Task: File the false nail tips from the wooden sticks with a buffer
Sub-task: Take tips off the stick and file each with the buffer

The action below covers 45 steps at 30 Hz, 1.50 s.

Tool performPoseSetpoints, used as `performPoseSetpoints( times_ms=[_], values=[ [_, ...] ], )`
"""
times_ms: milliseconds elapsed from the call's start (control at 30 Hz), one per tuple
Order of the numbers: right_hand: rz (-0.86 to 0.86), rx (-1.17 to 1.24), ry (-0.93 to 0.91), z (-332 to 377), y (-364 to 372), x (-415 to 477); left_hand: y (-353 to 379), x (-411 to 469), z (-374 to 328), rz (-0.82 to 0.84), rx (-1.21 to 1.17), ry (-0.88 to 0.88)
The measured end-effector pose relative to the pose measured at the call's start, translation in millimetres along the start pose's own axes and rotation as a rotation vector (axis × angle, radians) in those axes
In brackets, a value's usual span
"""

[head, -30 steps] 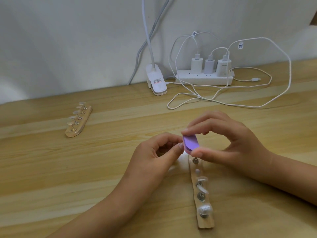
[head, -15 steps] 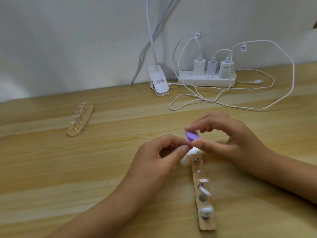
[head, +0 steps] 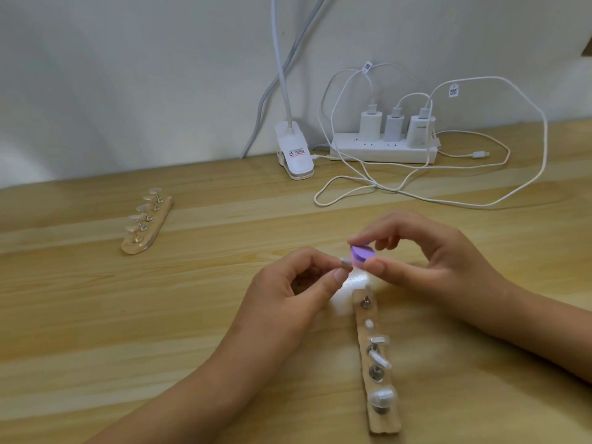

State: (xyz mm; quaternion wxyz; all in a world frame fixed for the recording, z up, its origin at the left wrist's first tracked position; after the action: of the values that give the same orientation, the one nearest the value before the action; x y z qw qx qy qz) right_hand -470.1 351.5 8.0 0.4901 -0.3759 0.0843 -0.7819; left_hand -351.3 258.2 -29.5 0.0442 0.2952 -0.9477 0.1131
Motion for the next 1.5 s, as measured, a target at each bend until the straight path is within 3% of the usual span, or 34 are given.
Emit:
performPoseSetpoints(
  times_ms=[367, 1167, 1500],
  values=[
    [0.041, 0.233, 0.146, -8, 9, 0, -1, 1, -2, -0.015, -0.036, 0.015],
    [0.021, 0.173, 0.059, 0, 7, 0, -3, 1, -1, -0.055, -0.036, -0.036],
    [0.012, 0.213, 0.152, -11, 7, -1, -3, 0, -2, -0.050, -0.061, -0.022]
  ],
)
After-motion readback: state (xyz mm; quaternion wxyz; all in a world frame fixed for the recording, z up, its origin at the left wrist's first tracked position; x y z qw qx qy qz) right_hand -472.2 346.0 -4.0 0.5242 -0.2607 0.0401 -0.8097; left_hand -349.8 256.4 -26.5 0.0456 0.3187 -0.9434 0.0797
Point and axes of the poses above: each hand's wrist, its own x-axis towards the middle knuckle, its own y-axis out of the palm, z = x × y, the point moved 9 cm from there along x, towards the middle knuckle, and after that the axes turned 1 degree about -y, right-handed, at the moved point
